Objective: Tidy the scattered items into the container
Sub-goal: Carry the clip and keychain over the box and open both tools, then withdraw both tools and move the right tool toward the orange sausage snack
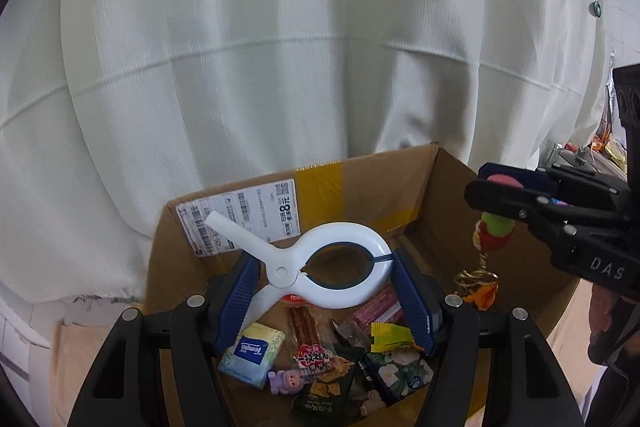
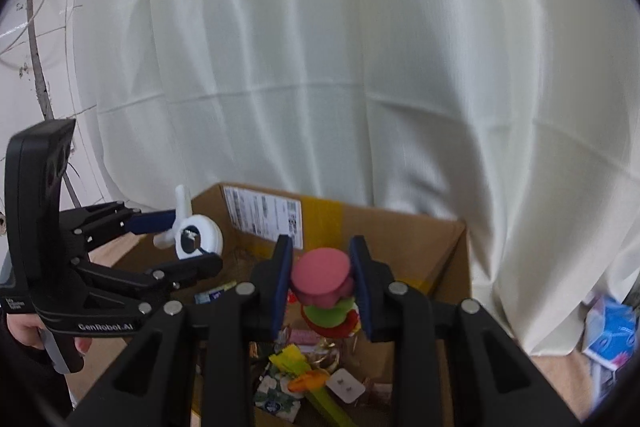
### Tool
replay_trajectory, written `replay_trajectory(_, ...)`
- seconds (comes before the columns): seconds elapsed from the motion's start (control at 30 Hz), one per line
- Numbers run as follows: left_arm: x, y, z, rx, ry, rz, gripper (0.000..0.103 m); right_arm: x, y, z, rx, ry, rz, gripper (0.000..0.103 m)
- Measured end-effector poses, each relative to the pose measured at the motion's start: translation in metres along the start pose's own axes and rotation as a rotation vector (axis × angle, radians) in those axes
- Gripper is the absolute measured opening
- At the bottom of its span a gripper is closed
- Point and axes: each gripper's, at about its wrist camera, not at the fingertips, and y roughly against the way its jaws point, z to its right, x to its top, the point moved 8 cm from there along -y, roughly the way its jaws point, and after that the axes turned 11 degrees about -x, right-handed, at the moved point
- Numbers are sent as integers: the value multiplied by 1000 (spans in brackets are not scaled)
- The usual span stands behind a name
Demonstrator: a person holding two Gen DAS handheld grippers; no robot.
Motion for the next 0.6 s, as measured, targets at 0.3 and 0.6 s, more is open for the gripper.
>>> replay_trajectory(0.3, -19, -20, -9, 28, 48, -76, 69, -15, -10, 11, 18, -25, -32, 39)
replay_trajectory(0.6, -19, -7, 0, 60, 30, -53, 103, -18, 3, 18, 13, -39, -3, 94)
